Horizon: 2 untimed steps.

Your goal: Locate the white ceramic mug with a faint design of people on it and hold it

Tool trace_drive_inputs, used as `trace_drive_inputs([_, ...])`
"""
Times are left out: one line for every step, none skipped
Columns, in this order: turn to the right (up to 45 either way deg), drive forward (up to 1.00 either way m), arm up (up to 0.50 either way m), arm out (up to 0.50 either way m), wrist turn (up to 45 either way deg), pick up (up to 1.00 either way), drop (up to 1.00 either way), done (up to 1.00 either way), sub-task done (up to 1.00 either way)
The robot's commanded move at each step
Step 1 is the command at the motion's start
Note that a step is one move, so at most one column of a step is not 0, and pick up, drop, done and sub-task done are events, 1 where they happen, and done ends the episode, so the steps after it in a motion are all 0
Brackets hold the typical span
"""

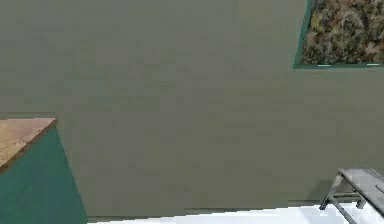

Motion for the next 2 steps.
trace_drive_inputs([-45.0, 0.0, 0.0, 0.0, 0.0, 0.0, 0.0, 0.0, 0.0])
trace_drive_inputs([-45.0, 0.0, 0.0, 0.0, 0.0, 0.0, 0.0, 0.0, 0.0])
